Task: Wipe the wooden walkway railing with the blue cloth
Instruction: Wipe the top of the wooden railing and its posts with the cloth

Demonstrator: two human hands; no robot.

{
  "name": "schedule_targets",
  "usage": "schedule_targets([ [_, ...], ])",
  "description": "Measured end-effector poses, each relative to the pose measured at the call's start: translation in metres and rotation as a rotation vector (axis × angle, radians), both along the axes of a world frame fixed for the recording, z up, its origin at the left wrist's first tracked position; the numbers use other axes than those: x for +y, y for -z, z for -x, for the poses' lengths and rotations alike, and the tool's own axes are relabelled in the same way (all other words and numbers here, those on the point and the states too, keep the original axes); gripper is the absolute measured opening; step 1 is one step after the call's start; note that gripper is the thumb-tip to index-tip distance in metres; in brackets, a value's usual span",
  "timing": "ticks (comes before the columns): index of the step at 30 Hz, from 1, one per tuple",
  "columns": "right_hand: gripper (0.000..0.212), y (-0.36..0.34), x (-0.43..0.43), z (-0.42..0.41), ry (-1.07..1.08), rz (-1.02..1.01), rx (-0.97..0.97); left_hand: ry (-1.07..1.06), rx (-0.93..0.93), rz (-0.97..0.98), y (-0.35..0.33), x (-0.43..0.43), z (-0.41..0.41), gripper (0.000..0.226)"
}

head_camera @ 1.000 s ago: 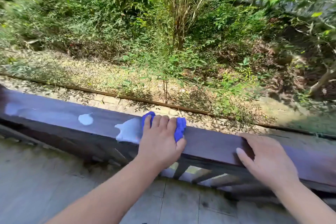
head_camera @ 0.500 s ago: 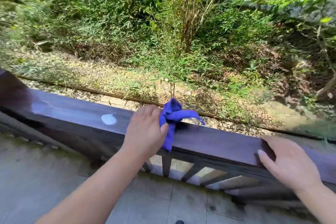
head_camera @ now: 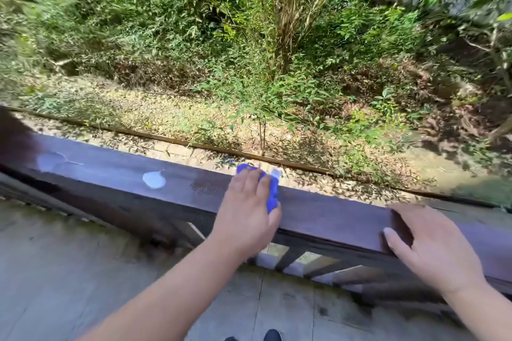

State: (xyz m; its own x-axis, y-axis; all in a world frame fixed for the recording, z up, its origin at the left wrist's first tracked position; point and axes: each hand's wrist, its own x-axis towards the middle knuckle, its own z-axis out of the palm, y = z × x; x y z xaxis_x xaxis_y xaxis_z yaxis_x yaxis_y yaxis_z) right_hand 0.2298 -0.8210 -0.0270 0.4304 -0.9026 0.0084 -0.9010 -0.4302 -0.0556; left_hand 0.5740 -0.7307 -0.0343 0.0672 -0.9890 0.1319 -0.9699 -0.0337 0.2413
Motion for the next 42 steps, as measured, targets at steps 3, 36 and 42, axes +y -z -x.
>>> schedule_targets([
  [3,0.060,0.001,-0.001,0.001,-0.008,0.000,-0.001,0.082,-0.032,-0.056,0.000,-0.023,0.048,0.052],
  [36,0.067,-0.015,0.008,-0.013,0.082,-0.102,0.068,0.055,-0.087,-0.007,0.009,0.003,-0.073,0.056],
  [42,0.050,-0.018,0.008,-0.013,0.078,-0.077,0.052,0.196,-0.089,-0.074,0.004,-0.023,0.012,0.053],
])
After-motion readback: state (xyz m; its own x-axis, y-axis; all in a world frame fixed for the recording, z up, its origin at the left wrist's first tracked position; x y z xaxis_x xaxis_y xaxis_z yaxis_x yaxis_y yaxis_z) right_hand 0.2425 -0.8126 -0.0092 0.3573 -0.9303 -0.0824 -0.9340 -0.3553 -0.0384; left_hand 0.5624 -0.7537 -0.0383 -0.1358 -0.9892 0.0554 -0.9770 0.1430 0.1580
